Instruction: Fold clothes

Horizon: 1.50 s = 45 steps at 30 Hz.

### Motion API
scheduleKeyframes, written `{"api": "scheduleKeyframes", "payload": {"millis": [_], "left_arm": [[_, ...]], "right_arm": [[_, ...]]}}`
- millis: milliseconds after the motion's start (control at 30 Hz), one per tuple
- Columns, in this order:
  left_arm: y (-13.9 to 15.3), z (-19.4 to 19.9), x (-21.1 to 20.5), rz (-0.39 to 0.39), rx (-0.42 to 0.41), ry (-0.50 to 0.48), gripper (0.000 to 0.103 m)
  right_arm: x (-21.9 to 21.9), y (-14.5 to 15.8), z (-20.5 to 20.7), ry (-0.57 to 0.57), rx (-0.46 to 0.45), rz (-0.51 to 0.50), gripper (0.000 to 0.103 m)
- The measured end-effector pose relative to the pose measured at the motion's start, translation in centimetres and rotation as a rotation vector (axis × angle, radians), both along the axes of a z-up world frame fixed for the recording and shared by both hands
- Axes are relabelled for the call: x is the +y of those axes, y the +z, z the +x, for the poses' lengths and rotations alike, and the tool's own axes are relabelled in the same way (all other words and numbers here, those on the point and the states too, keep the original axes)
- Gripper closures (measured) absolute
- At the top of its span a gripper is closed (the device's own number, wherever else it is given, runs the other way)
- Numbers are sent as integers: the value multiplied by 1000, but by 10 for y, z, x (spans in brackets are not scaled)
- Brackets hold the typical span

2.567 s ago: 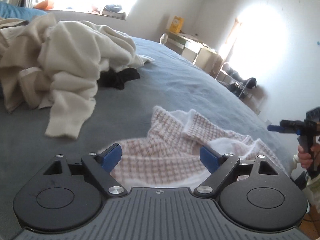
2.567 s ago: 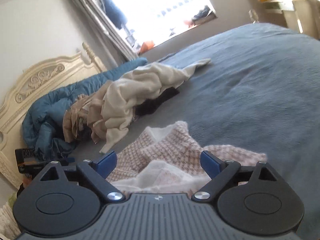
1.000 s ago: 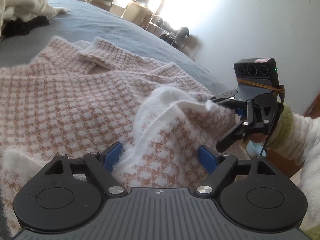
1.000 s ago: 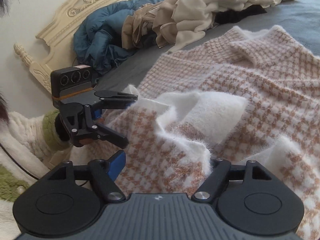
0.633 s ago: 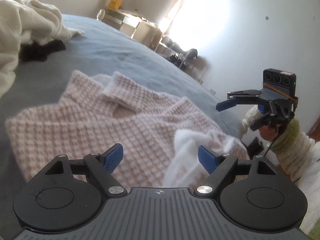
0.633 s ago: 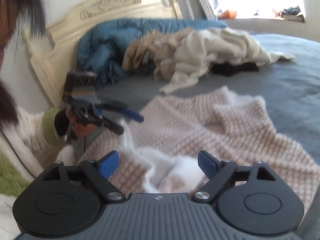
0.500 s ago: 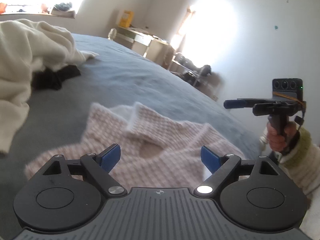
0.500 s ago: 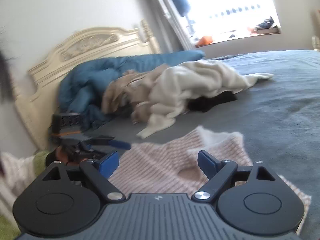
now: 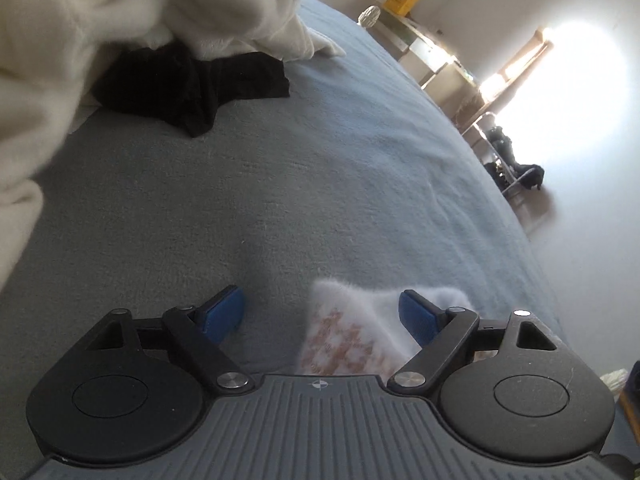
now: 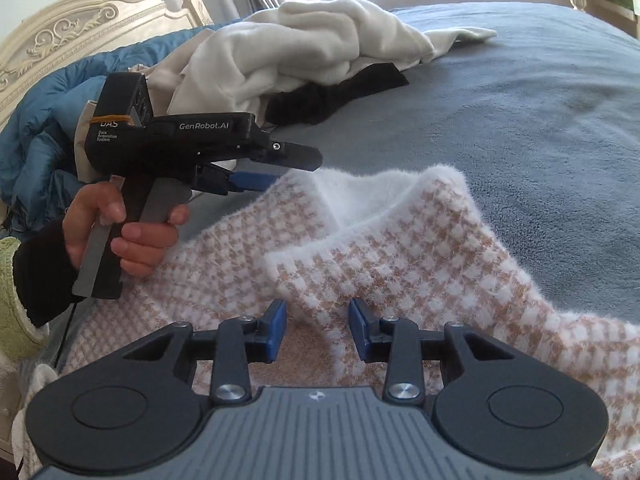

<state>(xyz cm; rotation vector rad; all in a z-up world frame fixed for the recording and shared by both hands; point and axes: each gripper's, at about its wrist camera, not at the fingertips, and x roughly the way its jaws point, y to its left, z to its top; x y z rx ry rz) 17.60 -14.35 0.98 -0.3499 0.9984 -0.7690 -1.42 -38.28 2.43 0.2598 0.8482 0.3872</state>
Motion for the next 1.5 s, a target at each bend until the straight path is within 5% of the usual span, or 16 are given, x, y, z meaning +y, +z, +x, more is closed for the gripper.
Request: {"api": "scheduleKeyframes", "payload": {"millis": [67, 233, 367, 567, 867, 1000, 1100, 1133, 1267, 1367, 1433, 1500], "left_arm": [[-1, -1, -1, -9, 25, -9, 49], [-4, -12, -6, 7, 22, -23, 72], [8, -30, -10, 23, -61, -15, 92], [50, -81, -3, -80, -237, -117, 95], [63, -149, 5, -64, -454, -304, 95], [63, -164, 16, -52, -499, -356, 95], [61, -177, 20, -25, -543, -409, 95], [60, -182, 21, -15, -559, -428, 95], [55, -197, 22, 27, -609, -489, 95], [50, -206, 23, 56, -628, -531, 95], [47, -211, 23, 79, -639, -553, 95], [44, -214, 27, 87, -641, -564, 94]], "right_arm": [[-4, 4, -2, 0, -11, 34, 65], [-1, -9, 6, -7, 44, 42, 65], [-4, -12, 8, -33, 64, 67, 66], [-4, -10, 7, -53, 60, 77, 65], [-13, 13, -17, -34, -34, 59, 55], [-50, 52, -50, -22, -178, 139, 43], [-89, 79, -59, -113, -288, 211, 16], [-100, 85, -55, -156, -293, 227, 15], [-125, 81, 1, -217, -183, 353, 15], [-124, 52, 47, -173, -2, 475, 25], [-109, 35, 60, -88, 112, 463, 42], [-90, 32, 50, 22, 130, 410, 45]]}}
